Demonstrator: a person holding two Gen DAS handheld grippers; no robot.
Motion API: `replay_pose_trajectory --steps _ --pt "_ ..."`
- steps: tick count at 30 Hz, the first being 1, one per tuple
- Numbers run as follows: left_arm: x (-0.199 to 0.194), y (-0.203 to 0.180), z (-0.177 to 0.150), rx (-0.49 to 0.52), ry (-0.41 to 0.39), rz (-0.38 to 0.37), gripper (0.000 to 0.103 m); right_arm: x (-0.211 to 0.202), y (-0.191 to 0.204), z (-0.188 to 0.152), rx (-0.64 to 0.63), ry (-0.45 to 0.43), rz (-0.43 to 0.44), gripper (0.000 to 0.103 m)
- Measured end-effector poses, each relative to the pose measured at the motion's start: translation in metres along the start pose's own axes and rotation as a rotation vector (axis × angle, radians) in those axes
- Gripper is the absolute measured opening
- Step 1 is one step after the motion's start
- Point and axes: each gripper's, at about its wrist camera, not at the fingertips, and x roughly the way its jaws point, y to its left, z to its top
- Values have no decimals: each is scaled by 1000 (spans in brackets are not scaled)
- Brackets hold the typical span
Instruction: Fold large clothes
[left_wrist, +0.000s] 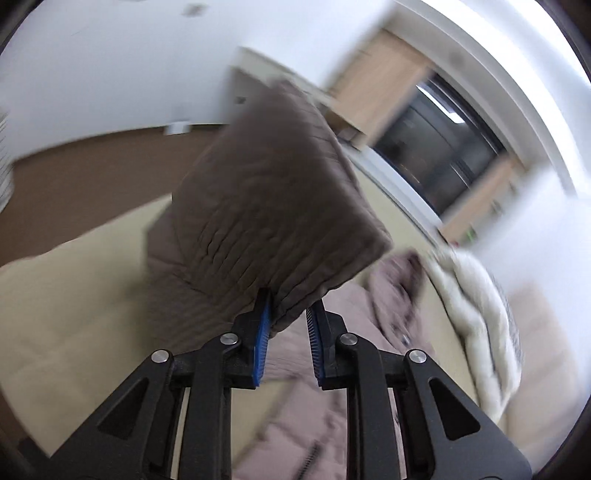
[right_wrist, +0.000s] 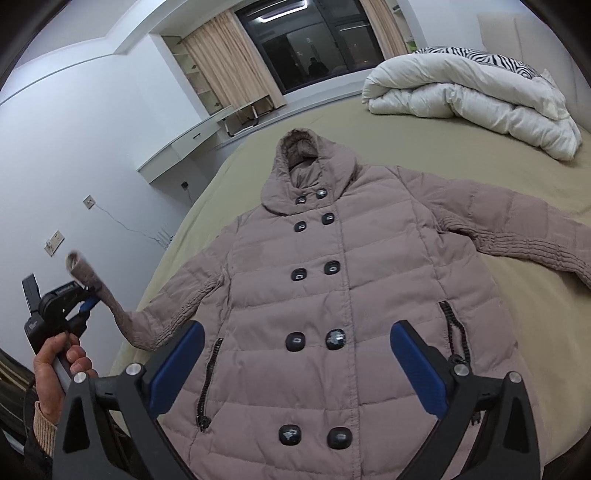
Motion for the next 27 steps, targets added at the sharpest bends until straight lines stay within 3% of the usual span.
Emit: replay_pose_trajectory --steps 5,8,11,12,13,17,18,23,27 --pt "69 -104 -65 289 169 -168 18 -3 -43 2 63 -2 -51 103" --pt "105 -140 -111 437 260 -169 18 -3 -67 2 112 8 -58 103" --pt "113 -144 -149 445 353 -167 18 3 -91 0 179 42 -39 103" --pt "109 -138 -150 434 358 -177 18 6 -96 -1 198 51 -26 103" --pt "96 -159 -177 435 354 -183 18 9 -101 -1 218 63 -7 103" --pt "55 -151 -176 413 297 -181 18 37 -100 5 283 123 143 103" --pt "26 -172 -182 403 281 -166 18 48 -95 8 299 142 192 103" --pt "-36 -136 -127 291 233 -105 18 126 -52 24 384 283 427 103" --pt "-56 -108 -102 248 219 -64 18 195 -17 27 461 397 486 100"
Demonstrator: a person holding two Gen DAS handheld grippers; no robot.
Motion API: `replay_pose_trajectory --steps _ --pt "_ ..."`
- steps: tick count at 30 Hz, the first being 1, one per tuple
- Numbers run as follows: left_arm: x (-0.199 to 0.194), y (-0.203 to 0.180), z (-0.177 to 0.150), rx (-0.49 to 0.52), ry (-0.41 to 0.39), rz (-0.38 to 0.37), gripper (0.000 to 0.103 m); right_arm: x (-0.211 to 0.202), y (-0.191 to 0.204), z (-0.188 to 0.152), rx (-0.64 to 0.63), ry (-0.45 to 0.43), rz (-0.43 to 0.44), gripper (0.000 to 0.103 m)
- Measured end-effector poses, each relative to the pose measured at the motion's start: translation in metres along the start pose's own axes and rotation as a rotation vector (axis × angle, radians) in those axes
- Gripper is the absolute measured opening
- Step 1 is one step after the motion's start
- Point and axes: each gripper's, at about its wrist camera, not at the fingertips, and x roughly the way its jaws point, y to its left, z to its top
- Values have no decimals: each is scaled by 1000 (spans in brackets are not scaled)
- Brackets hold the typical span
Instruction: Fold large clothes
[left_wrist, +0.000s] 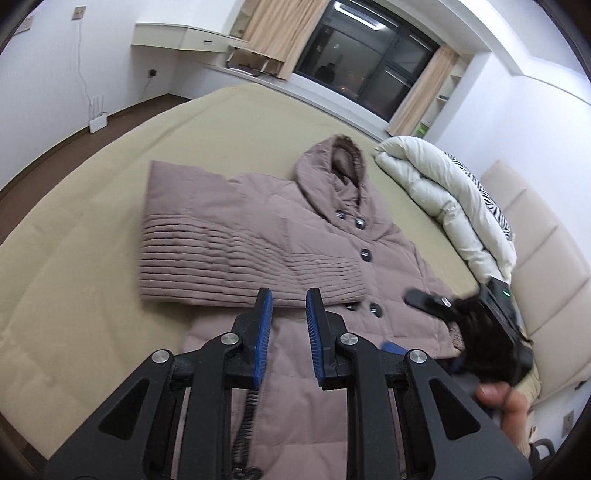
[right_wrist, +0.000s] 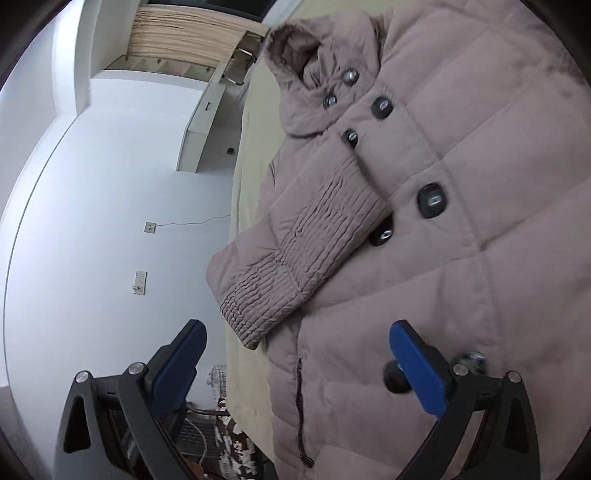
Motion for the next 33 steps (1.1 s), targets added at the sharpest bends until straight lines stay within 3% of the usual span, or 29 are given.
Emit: replay_pose_trajectory --steps 3,6,7,8,10,12,14,15,18,22,27,33 --pt "-4 18 1 -22 11 27 19 40 -8 12 110 31 11 93" --pt "-3 36 -1 -45 9 39 26 62 -10 22 143 6 -8 89" --pt "-1 44 -1 -52 7 37 36 67 -10 25 150 -1 -16 86" --pt "-2 49 -1 -62 3 35 61 72 -9 29 158 -10 -20 86" --pt "-6 62 -2 -92 -37 27 78 78 -10 36 181 -26 -26 75" --pt "-6 70 -1 -99 -47 15 79 86 -12 42 210 -39 -46 67" --pt "-7 78 0 -104 -43 7 79 92 -13 50 215 -48 -65 51" --pt "-6 81 1 -108 -40 7 79 92 -13 53 203 -45 -86 35" --pt "-4 90 1 -111 -40 22 79 94 -3 58 136 -39 -122 22" --pt "4 95 2 -119 -49 42 79 68 44 64 15 -105 -93 18" --pt "31 81 3 -87 -67 72 79 11 151 76 -201 -211 27 17" --pt "87 66 26 -166 -77 88 79 -58 253 65 -412 -318 153 17"
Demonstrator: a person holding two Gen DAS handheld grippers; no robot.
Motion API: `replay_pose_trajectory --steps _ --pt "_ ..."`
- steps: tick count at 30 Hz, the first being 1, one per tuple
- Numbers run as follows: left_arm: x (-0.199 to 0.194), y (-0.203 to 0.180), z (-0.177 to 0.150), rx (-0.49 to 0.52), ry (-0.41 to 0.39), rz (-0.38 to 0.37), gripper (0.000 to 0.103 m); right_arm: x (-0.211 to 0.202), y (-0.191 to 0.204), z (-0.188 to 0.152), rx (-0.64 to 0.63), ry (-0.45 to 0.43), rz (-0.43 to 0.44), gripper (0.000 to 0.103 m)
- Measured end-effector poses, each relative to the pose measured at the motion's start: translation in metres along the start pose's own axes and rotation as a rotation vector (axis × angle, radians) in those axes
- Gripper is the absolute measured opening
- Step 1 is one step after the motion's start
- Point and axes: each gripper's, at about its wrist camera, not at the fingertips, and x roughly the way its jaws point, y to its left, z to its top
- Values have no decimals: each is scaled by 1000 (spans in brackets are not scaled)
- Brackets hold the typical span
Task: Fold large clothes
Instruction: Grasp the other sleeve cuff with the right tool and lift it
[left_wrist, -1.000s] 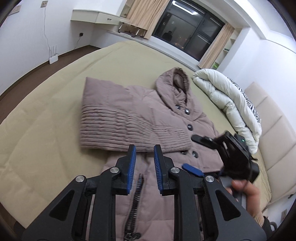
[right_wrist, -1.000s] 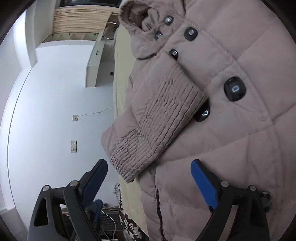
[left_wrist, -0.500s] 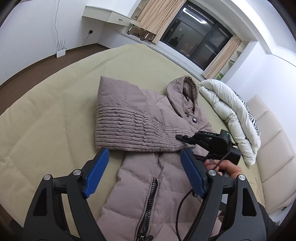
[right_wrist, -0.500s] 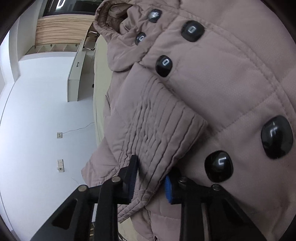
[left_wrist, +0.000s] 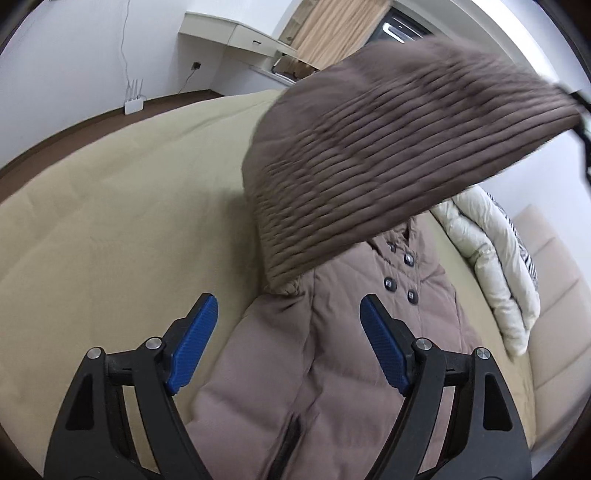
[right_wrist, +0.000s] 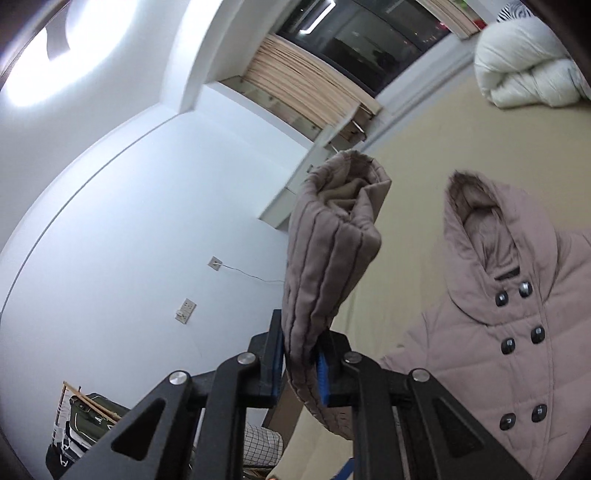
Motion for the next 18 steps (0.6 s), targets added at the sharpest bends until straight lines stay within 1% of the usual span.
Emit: replay_pose_trajectory --steps 2,4,7,9,10,11,12,15,17,18 --pt "18 -18 6 31 -24 8 79 -13 17 8 -30 -27 26 17" --pt "36 -31 11 65 -42 30 79 -26 23 10 -44 -47 35 17" --pt "71 -35 22 66 -9 39 78 -43 13 17 -62 -93 12 17" --pt "92 -31 27 70 20 65 69 -56 -12 19 -26 -133 -9 17" --pt "102 -27 28 75 41 90 58 -64 -28 21 3 -151 -23 17" --pt "111 -21 29 74 54 116 50 -72 -50 21 39 -173 -46 17" --pt "115 -14 30 61 55 134 50 -80 -68 23 70 -188 -70 17" --pt "124 8 33 -20 55 135 50 -93 -140 7 190 -211 -182 16" --pt "129 15 33 -68 56 125 48 -98 -189 -16 282 -214 -250 16" --pt "131 19 33 -91 53 116 48 -98 -215 -29 325 -212 -299 16"
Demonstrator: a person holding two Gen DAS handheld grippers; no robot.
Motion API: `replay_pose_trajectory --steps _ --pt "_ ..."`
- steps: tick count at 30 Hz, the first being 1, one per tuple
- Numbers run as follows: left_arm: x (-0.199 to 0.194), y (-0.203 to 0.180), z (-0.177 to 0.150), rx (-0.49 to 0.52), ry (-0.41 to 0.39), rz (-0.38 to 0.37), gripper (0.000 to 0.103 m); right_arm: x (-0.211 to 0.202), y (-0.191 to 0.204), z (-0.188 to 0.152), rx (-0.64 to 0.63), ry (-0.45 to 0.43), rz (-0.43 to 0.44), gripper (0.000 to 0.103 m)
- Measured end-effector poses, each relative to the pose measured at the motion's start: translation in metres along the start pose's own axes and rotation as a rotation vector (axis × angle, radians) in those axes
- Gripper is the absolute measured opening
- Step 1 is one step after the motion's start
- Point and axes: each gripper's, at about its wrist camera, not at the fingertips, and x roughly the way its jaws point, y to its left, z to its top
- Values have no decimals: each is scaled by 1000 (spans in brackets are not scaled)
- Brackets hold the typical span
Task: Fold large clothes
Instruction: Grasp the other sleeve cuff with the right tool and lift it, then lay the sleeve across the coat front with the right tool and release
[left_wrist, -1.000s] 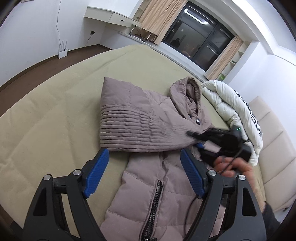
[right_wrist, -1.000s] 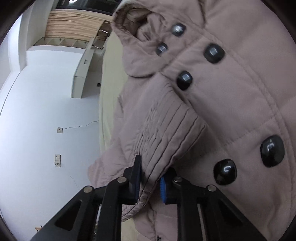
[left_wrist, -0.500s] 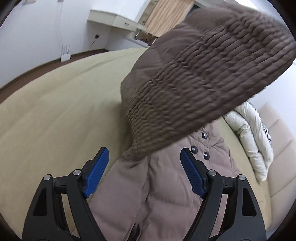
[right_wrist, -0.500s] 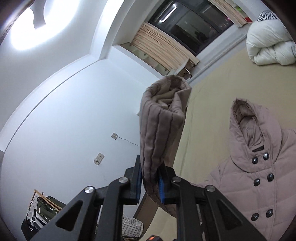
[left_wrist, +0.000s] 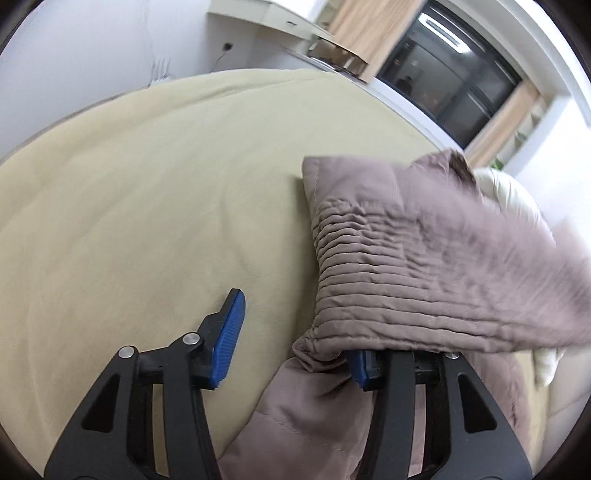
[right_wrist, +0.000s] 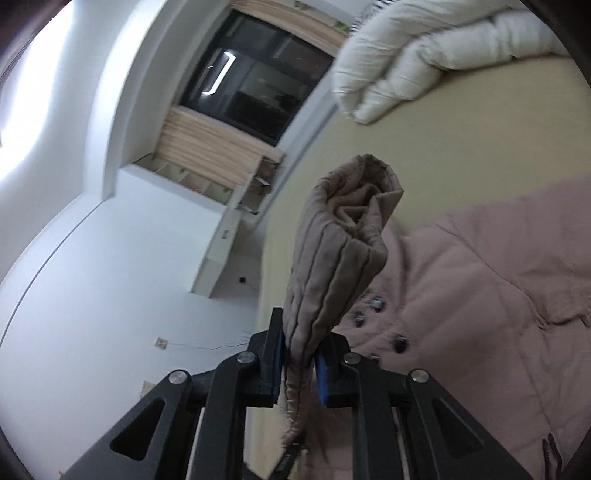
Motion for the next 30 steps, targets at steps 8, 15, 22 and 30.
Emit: replay_pose_trajectory --steps 8,15,22,30 --pt "17 10 0 -10 23 -18 51 52 -142 -44 112 139 -287 16" --pt "-42 9 -45 103 77 56 51 47 -104 -35 -49 149 -355 59" --pt "-86 -28 -23 301 -95 60 51 22 -89 -25 -122 110 -448 76" --pt "16 -76 13 606 14 208 43 21 -89 -10 -205 88 -518 68"
